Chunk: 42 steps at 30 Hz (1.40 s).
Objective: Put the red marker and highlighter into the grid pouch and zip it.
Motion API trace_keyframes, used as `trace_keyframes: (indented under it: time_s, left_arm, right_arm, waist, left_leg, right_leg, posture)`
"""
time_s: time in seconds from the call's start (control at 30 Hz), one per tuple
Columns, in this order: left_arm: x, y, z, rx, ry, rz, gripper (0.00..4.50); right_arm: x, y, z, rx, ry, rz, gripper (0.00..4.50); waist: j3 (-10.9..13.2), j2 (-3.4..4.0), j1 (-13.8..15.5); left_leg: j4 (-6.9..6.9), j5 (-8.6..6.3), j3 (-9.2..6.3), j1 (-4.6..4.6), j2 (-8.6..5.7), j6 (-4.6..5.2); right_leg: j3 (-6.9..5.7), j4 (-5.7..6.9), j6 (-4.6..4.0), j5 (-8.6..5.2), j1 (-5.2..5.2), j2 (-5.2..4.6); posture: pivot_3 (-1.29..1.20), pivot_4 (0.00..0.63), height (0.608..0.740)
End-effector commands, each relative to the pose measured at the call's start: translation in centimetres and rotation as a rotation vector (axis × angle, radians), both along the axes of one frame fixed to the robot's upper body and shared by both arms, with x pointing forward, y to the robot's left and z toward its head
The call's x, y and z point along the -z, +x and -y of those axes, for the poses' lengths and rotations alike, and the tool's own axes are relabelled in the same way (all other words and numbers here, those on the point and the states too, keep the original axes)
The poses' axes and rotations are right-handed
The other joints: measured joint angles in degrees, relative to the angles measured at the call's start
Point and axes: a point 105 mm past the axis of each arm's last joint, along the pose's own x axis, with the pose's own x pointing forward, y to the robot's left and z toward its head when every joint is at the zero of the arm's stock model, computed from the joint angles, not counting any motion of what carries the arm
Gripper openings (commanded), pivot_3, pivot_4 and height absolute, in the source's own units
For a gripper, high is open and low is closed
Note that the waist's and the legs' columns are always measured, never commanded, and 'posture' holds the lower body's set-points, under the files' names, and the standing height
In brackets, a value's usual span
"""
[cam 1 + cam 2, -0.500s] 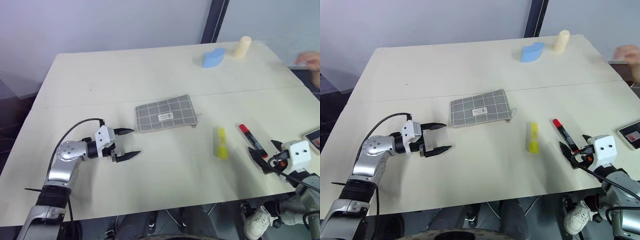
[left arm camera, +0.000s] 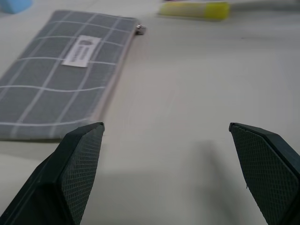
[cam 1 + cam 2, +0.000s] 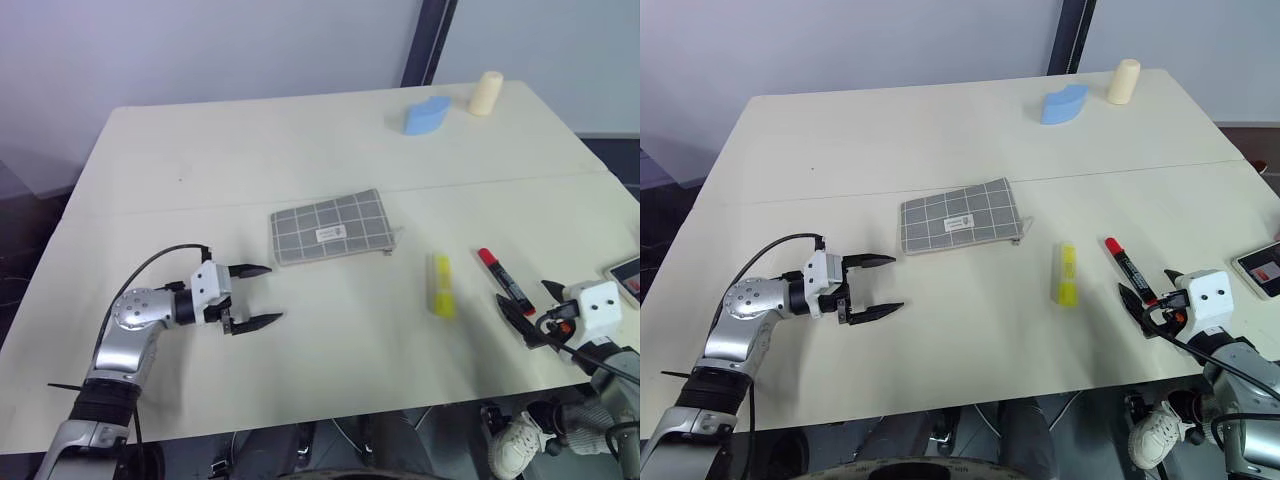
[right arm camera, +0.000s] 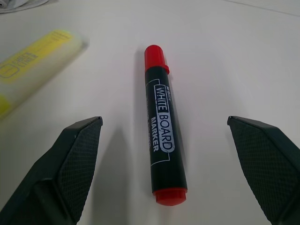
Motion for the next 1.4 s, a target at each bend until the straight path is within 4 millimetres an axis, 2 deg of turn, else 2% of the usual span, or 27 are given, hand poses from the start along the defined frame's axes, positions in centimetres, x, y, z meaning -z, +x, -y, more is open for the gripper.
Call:
trace_keyframes:
  time_s: [0.03, 0.6, 0.7, 0.77, 0.87, 0.93, 1.0, 1.13, 1.3, 1.4]
  left_arm:
    - [-1.3, -0.1, 0.1, 0.026, -0.019, 0.037, 4.5]
    - [-2.0, 0.0, 0.0, 0.033, -0.031, 0.081, 4.5]
    - [-3.0, 1.3, -0.7, -0.029, -0.065, 0.127, 4.5]
    - [-4.0, 3.1, -1.5, -0.128, -0.087, 0.218, 4.5]
    - [-4.8, 4.8, -2.7, -0.211, -0.092, 0.302, 4.5]
    - [-4.6, 5.7, -3.1, -0.252, -0.045, 0.361, 4.5]
    - [-4.4, 6.7, -3.3, -0.296, -0.03, 0.389, 4.5]
    - [-2.5, 6.8, -2.1, -0.235, 0.053, 0.425, 4.5]
    - [-0.9, 7.1, -1.6, -0.203, 0.138, 0.451, 4.5]
    - [-0.4, 7.2, -1.3, -0.157, 0.213, 0.489, 4.5]
  right_arm:
    - [-1.2, 0.1, 0.2, 0.003, -0.019, 0.041, 4.44]
    - [-1.3, 0.5, 0.1, 0.008, 0.011, 0.05, 4.44]
    - [-2.3, 0.9, -0.7, -0.026, 0.054, 0.084, 3.59]
    - [-3.6, 1.6, -1.6, -0.056, 0.038, 0.132, 2.57]
    - [-5.8, 3.1, -3.7, -0.109, 0.073, 0.226, 0.99]
    - [-6.4, 4.9, -7.6, -0.203, 0.1, 0.256, 0.06]
    - [-6.5, 6.4, -11.3, -0.288, 0.12, 0.274, 0.06]
    - [-6.2, 9.7, -15.8, -0.341, 0.117, 0.281, 0.06]
    - [-6.1, 13.2, -20.2, -0.39, 0.09, 0.261, 0.06]
    - [-4.4, 14.4, -22.2, -0.428, 0.036, 0.198, 0.06]
  waist:
    - [0.0, 0.0, 0.0]
    - [0.0, 0.0, 0.0]
    - [0.0, 0.0, 0.0]
    - [0.0, 0.0, 0.1]
    - [0.0, -0.01, -0.1]
    - [0.0, -0.06, -0.3]
    - [0.0, -0.08, -0.6]
    - [0.0, -0.08, -0.1]
    - [0.0, -0.13, 0.1]
    - [0.0, -0.15, 0.0]
  left_leg:
    - [0.0, 0.0, 0.0, 0.0, 0.0, 0.0]
    - [0.0, 0.0, 0.0, 0.0, 0.0, 0.0]
    - [0.0, 0.0, 0.0, 0.0, 0.0, 0.0]
    - [0.02, 0.0, -0.02, 0.0, 0.0, 0.0]
    - [0.05, 0.0, -0.02, 0.0, 0.0, 0.0]
    - [0.05, 0.0, -0.02, 0.02, 0.0, -0.01]
    - [0.0, 0.02, -0.02, 0.01, 0.0, -0.03]
    - [-0.01, 0.11, -0.02, -0.09, 0.0, -0.18]
    - [0.02, 0.19, -0.02, -0.12, -0.15, -0.31]
    - [0.04, 0.19, -0.02, -0.11, -0.15, -0.31]
  right_leg:
    - [0.0, 0.0, 0.0, 0.0, 0.01, 0.0]
    - [0.0, -0.02, 0.0, -0.01, 0.0, 0.0]
    - [0.0, -0.02, 0.0, 0.0, 0.0, 0.0]
    - [-0.02, -0.01, 0.0, 0.0, 0.0, 0.0]
    - [-0.02, -0.01, 0.02, 0.01, 0.01, 0.0]
    - [-0.04, 0.0, 0.05, 0.03, 0.01, -0.01]
    - [-0.05, 0.01, 0.15, 0.09, -0.13, 0.0]
    - [-0.08, 0.08, 0.22, 0.15, -0.3, -0.01]
    - [-0.11, -0.09, 0.03, 0.26, -0.22, -0.06]
    - [-0.19, -0.08, 0.02, 0.28, -0.21, -0.05]
  posture:
    - [0.0, 0.15, 0.732]
    - [0.0, 0.15, 0.732]
    - [0.0, 0.15, 0.732]
    - [0.0, 0.15, 0.732]
    - [0.0, 0.15, 0.732]
    - [0.0, 0.15, 0.732]
    - [0.0, 0.15, 0.732]
    - [0.0, 0.15, 0.732]
    - [0.0, 0.15, 0.732]
    - [0.0, 0.15, 0.732]
